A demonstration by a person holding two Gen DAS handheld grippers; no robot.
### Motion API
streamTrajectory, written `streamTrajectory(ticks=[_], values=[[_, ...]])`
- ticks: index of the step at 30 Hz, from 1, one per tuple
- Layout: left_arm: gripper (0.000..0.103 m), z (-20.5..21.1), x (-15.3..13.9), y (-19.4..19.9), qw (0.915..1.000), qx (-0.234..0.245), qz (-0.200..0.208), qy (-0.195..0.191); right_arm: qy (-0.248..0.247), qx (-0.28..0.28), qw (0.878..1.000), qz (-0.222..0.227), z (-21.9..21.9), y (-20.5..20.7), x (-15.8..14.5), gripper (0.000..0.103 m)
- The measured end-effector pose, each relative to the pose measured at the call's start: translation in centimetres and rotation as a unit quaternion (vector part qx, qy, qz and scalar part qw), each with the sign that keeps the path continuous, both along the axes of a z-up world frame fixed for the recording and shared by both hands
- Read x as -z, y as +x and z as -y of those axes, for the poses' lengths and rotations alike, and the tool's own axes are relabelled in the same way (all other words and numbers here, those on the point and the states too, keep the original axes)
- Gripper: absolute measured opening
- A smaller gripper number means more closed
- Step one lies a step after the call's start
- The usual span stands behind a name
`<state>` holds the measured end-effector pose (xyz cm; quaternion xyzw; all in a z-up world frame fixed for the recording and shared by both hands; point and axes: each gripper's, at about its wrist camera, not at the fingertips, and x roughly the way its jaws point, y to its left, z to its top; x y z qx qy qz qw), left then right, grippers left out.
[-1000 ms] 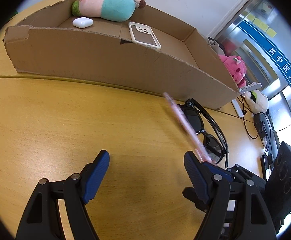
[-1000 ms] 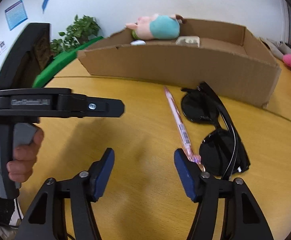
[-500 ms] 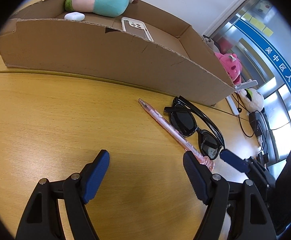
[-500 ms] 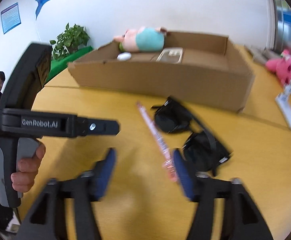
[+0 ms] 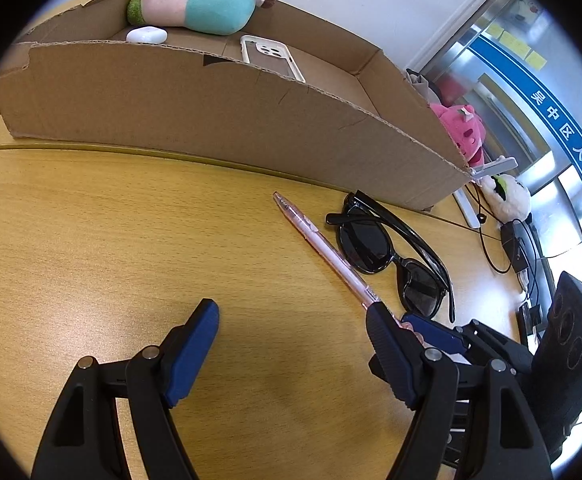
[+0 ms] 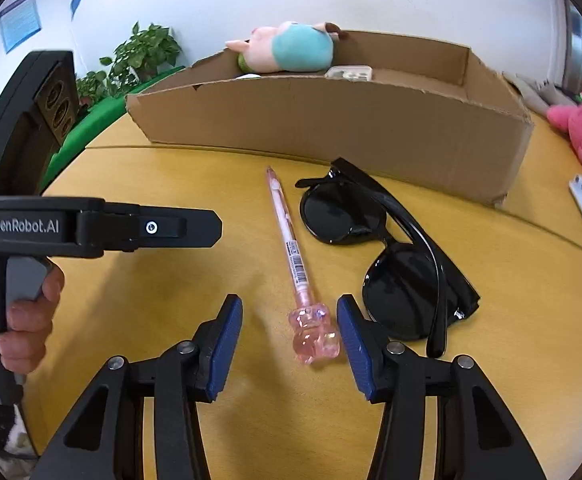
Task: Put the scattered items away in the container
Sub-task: 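Close the right tool on the pink pen's bear-shaped end, then lift the pink pen with the right tool and carry it over the box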
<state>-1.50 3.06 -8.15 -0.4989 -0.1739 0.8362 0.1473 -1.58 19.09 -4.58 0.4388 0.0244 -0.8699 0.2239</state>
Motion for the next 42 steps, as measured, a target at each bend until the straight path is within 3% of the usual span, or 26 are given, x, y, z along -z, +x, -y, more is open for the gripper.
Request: streamTrajectory(ticks=[5,9,16,18,28,42], values=[[0.075,-0.8,0.1,-0.4,0.9996,0.007,0.011,0.026,-0.002,0.022,1.000,0.005,0.9,1.4,0.0,0.027],[0.072,-2.1,0.3,-0.8,0.9983,0.023,0.015,0.051,-0.039,0.034,0.998,0.017,1.7,2.1,0.2,0.024],[0.008,-2.3,1.6,-1.1,0.9957,0.022,0.049,0.076,-0.090,0.020,0.995,0.030,2.8,4.0,0.5,0.024],[0.008,-2.0,1.8,-1.0,0.9946,0.019,0.055,0.086,-0.095,0.010,0.995,0.032,3.4,4.5,0.6,0.024],[0.008,-1.4,0.3,-0.8,0.9964,0.014,0.054,0.064,-0.123,0.000,0.992,0.042,3.6,5.0,0.4,0.023],[0.008,-1.2,-6.9,-3.4,0.9987,0.027,0.001,0.044,-0.145,-0.005,0.989,-0.001,3.7,3.8,-5.1,0.024]])
